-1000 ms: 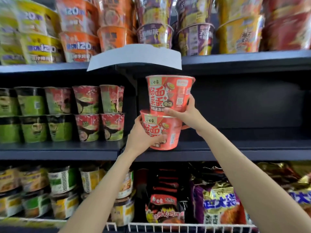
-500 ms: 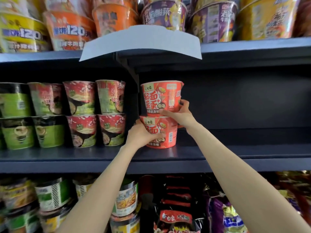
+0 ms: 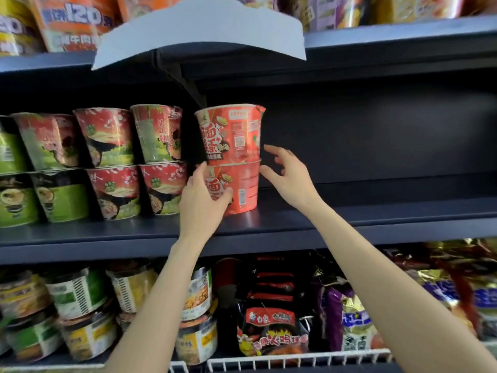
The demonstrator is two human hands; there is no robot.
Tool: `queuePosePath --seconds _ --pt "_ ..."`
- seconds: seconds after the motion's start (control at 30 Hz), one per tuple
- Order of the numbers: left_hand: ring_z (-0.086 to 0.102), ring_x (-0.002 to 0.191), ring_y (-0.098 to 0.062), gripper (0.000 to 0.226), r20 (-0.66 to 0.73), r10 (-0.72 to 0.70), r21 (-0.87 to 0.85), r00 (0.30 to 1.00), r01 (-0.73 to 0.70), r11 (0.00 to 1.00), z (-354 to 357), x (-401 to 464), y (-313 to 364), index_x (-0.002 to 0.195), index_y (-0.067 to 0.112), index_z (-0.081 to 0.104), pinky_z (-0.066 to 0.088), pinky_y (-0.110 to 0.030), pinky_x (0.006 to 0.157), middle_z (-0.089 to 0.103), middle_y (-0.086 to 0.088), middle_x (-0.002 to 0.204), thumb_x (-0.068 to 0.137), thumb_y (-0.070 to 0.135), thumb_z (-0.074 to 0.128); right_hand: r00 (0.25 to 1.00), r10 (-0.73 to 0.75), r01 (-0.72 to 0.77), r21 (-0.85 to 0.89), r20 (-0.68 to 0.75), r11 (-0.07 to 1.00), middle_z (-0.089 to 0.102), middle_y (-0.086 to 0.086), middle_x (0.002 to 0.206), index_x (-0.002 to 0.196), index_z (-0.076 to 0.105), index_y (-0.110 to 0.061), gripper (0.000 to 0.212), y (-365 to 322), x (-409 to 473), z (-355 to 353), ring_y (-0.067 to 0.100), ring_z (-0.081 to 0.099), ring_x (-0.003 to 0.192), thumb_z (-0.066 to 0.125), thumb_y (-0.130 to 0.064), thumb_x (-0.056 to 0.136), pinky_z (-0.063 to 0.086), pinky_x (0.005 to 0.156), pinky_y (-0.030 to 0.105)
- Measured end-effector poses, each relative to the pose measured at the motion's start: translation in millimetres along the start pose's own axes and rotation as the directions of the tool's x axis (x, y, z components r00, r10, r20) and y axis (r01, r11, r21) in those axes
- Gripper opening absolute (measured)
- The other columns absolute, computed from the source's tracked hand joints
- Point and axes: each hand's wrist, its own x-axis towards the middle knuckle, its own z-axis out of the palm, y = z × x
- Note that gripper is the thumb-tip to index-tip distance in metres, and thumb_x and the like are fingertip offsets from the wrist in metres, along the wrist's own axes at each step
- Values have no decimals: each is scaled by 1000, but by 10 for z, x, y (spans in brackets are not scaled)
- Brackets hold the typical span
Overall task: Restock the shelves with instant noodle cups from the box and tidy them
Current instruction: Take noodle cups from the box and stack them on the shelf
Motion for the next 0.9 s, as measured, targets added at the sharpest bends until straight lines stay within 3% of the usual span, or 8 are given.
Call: queuePosePath --seconds 0.1,0.17,0.27,0.4,0.53,0.67,0.8,0.9 --pt "54 110 -9 39 -128 223 -129 966 -240 962 118 -493 298 126 22 50 43 -28 95 59 11 117 89 29 61 989 -126 116 -118 -80 986 56 -11 129 134 48 -24 41 76 -518 -313 3 47 120 55 -22 94 37 97 16" --pt "57 97 -5 19 -176 351 -200 920 -382 902 260 -872 491 108 22 57 45 -24 89 59 20 100 89 23 56 969 -194 160 -211 -154 964 62 -12 118 129 53 -23 35 172 -982 -556 4 53 109 54 -20 94 39 86 12" --pt "58 74 -14 14 -174 484 -255 858 -514 819 600 -1521 663 88 7 63 47 -30 73 60 8 80 87 12 49 940 -268 190 -327 -211 926 69 -5 100 117 63 -13 27 418 -1802 -905 10 62 91 50 -16 93 47 78 19" --pt "54 67 -14 13 73 574 -325 816 -524 787 1194 -2554 758 90 12 60 42 -27 68 63 -1 72 88 17 48 981 -122 47 -424 -151 904 71 2 92 107 68 -7 25 888 -3077 -1267 16 66 80 49 -14 93 54 69 28" --pt "60 79 -15 22 532 472 -366 703 -311 877 1747 -3732 736 106 17 61 45 -26 74 65 3 85 87 23 52 964 267 -229 -541 -10 809 68 -2 88 104 68 -14 26 1348 -4448 -1519 18 62 78 47 -17 88 46 64 26" --pt "51 110 -12 51 915 151 -126 375 -90 988 2259 -4944 459 134 24 44 42 -25 87 56 7 122 86 30 59 786 618 -465 -644 15 607 67 -4 83 96 68 -19 23 1803 -5736 -1693 18 61 76 61 -15 75 36 57 23" --pt "50 117 -20 55 992 -72 73 99 0 997 2705 -6047 53 133 23 43 43 -33 93 52 1 130 82 28 63 429 902 -735 -562 47 379 69 4 101 101 70 -15 30 2369 -6894 -1672 30 65 91 70 -3 74 51 67 34" --pt "49 116 -21 51 980 -199 199 -8 -23 980 3118 -6690 -305 131 21 45 43 -34 91 52 0 126 84 31 61 269 961 -800 -539 70 263 67 14 108 107 69 -9 34 2909 -7568 -1532 38 63 99 64 2 76 52 72 42"
